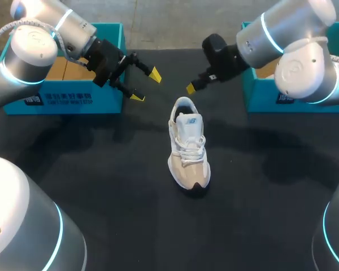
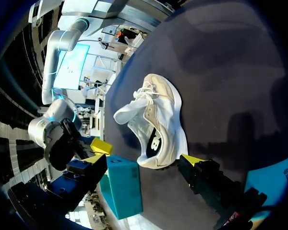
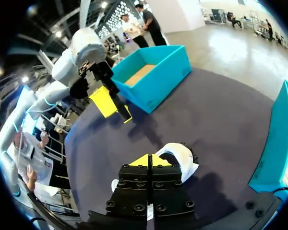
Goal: Take the shoe out of the shoebox, open the shoe tongue, remove and reinsert the insole, then place the shoe into the shoebox
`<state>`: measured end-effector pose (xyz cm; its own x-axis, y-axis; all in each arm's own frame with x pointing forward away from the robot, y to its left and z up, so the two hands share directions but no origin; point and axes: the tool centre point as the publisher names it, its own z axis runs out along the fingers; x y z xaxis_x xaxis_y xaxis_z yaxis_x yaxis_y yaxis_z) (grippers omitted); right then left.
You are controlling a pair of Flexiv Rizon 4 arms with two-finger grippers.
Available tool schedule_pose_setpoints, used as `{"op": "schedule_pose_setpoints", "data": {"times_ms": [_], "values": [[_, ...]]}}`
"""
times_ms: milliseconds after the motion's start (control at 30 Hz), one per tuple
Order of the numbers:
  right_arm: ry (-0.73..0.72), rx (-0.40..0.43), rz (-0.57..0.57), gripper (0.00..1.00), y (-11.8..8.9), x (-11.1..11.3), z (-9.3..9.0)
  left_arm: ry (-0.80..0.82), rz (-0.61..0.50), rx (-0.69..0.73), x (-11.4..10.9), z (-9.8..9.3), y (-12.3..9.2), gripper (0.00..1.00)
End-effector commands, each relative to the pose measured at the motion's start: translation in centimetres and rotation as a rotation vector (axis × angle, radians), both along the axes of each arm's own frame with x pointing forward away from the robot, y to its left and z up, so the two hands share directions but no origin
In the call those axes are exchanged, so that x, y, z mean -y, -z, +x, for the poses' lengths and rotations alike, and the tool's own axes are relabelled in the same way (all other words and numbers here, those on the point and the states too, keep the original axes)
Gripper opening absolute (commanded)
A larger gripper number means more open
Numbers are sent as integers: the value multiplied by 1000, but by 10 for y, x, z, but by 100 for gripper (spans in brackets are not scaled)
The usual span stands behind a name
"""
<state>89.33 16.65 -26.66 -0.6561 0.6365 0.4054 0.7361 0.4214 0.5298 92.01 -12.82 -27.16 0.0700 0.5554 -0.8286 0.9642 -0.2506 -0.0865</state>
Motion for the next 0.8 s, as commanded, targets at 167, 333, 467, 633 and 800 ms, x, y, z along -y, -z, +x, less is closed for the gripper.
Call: {"op": "schedule_pose_setpoints", "data": {"times_ms": [167, 333, 467, 633, 800], "values": [[23, 16, -32, 0, -2, 0, -2, -2, 2, 3, 0, -1, 0, 100], [194, -19, -138, 0, 11, -3, 4, 4, 23, 14, -10, -1, -19, 100], [324, -40, -163, 0, 16, 3, 6, -11, 41, 13, -23, -1, -31, 100], [398, -55, -210, 0, 21, 5, 4, -21, 34, 8, -32, -2, -37, 100], [462, -73, -290, 0, 29, -4, -1, -28, 25, -18, -48, -1, -48, 100]]}}
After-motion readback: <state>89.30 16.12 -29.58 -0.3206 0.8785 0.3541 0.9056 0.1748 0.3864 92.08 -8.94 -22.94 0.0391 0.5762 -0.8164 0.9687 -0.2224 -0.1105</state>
